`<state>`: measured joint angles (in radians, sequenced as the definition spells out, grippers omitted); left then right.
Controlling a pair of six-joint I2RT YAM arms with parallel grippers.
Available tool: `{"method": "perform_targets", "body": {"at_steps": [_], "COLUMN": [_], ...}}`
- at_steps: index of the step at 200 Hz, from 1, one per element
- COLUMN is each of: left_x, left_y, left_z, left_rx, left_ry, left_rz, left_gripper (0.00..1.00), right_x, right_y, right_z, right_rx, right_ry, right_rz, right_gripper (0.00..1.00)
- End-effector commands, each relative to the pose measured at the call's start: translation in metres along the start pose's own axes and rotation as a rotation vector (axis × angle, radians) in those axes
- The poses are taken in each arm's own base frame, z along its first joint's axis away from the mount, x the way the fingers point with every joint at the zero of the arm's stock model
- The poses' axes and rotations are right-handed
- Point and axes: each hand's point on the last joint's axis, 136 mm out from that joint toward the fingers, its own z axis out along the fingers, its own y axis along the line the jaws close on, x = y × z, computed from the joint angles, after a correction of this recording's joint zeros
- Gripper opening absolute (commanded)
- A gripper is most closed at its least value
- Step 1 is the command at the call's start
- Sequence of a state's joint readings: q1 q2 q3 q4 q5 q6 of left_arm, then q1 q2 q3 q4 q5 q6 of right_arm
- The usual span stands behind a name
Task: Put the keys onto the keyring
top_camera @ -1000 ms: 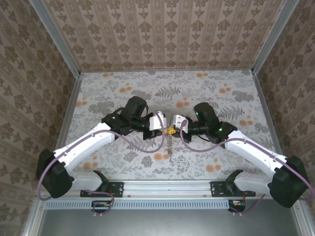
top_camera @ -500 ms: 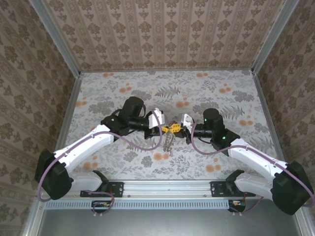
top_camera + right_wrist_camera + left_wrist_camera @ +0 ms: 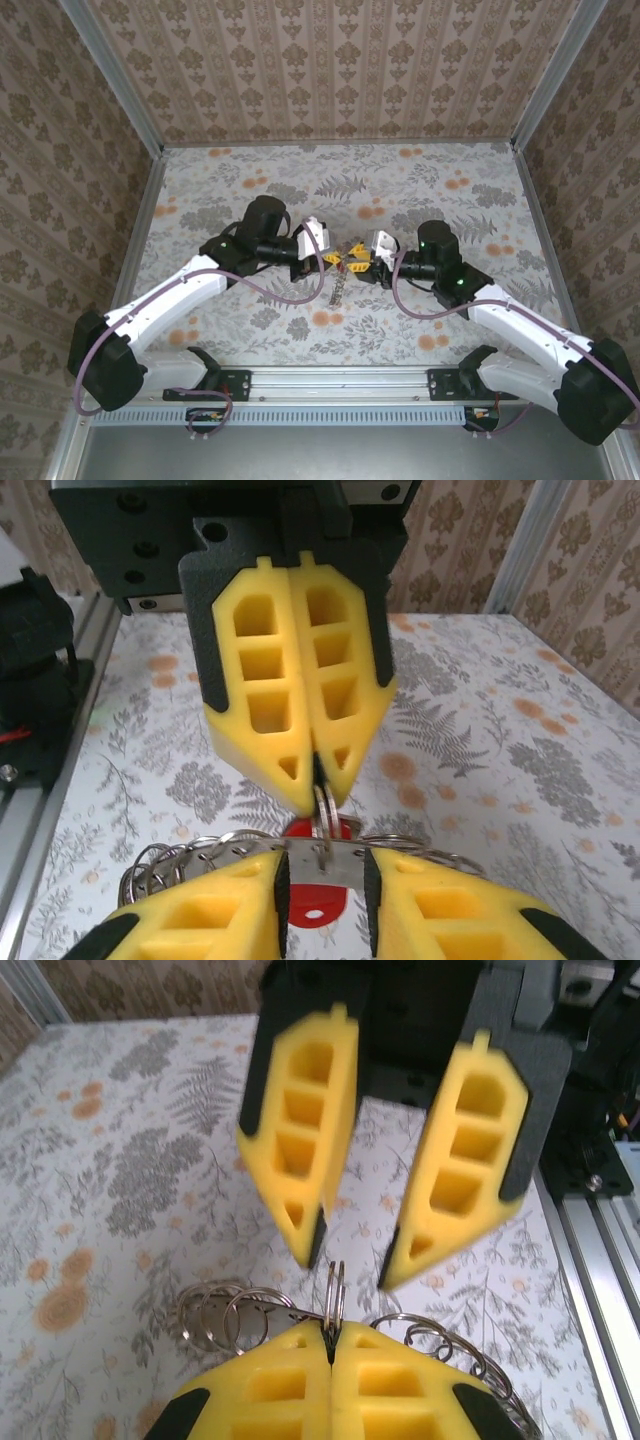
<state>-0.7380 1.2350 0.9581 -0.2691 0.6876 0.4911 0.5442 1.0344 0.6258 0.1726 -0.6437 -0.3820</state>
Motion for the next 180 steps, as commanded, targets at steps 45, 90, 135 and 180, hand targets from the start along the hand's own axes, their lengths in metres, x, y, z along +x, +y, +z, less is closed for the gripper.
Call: {"method": "perform_targets", "body": {"at_steps": [45, 90, 135, 180], "left_x": [-0.011, -0.015, -0.012, -0.014], "left_y": [0.0, -0.001, -0.002, 0.002], "left_z": [-0.011, -0.009, -0.005, -0.003], "left_rx": [0.007, 0.035, 0.049, 0.035], "left_ry": [0.034, 0.022, 0.031, 0.01], "left_rz": [0.0, -0.013, -0.025, -0.038], "left_gripper": [0.0, 0.0, 0.0, 0.1], "right_x": [-0.009, -0.011, -0.013, -0.023], "right_y": [0.007, 0.001, -0.001, -0.006], "right_z": [0.006, 0.014, 0.015, 0.018], "right_rx": [-0.05, -0.035, -0.022, 0.016], "right_ry": [0.085, 0.091, 0.074, -0.037], "right_rz": [-0.078, -0.069, -0.056, 0.037], "right_gripper": [0.35, 0.3, 0.11, 0.0]}}
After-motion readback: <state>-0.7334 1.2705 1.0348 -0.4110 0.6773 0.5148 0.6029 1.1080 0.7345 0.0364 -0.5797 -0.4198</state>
